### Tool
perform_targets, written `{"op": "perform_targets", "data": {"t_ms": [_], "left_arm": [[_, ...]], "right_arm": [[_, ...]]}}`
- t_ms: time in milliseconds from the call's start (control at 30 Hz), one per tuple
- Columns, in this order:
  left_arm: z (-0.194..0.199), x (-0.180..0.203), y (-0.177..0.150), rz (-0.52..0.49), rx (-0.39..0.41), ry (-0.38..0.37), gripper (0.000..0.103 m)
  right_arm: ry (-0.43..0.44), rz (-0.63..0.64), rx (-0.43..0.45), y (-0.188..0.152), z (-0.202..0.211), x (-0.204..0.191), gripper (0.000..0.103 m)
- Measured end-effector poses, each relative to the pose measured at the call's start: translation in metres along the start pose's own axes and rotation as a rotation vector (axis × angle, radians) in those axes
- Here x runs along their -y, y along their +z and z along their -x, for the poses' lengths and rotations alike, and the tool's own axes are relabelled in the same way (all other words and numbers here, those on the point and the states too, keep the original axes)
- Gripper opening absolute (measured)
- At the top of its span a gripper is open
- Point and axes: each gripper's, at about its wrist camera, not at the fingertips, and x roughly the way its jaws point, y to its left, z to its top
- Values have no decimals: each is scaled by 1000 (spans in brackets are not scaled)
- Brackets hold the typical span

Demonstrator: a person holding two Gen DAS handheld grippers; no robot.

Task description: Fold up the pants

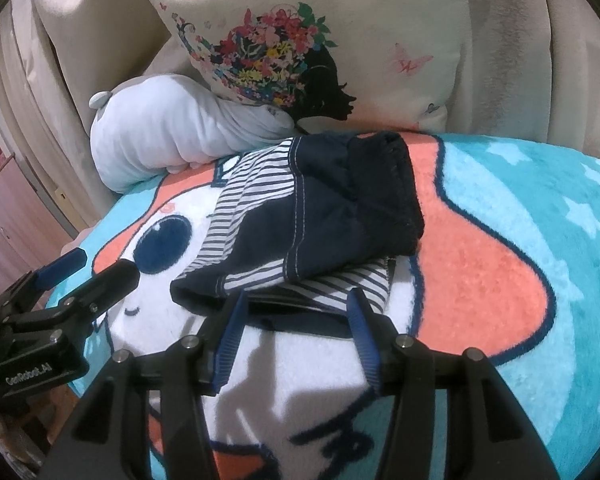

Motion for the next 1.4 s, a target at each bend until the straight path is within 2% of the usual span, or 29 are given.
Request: {"op": "perform_targets", "data": {"t_ms": [100, 200, 300, 367, 467, 633, 900, 967, 1133, 1400], "left_arm": [[-2, -4, 1, 17, -12, -5, 103], [-1, -9, 3, 33, 3, 20, 103], [13, -17, 5, 58, 74, 73, 103], [29, -25, 5, 85, 149, 110, 103], [44, -36, 6, 115, 211, 124, 103], [49, -41, 6, 98, 184, 54, 103], [71, -47, -2, 89, 211, 32, 103], [73, -51, -3, 97, 205, 41, 103], [68, -55, -9, 88, 170, 123, 103], [70, -75, -9, 154, 163, 133, 103]], "right_arm": [[-8, 10, -1, 1, 0, -2, 51], [-9, 20, -4, 1, 0, -5, 51], [-2, 24, 11, 3, 1, -7, 51], [1, 30, 24, 5, 2, -8, 51], [7, 46, 46, 10, 6, -14, 51], [6, 81, 86, 17, 13, -24, 51], [9, 113, 108, 25, 20, -45, 51], [15, 130, 116, 25, 22, -54, 51], [25, 160, 114, 23, 22, -68, 54], [35, 196, 88, 23, 16, -83, 55]]}}
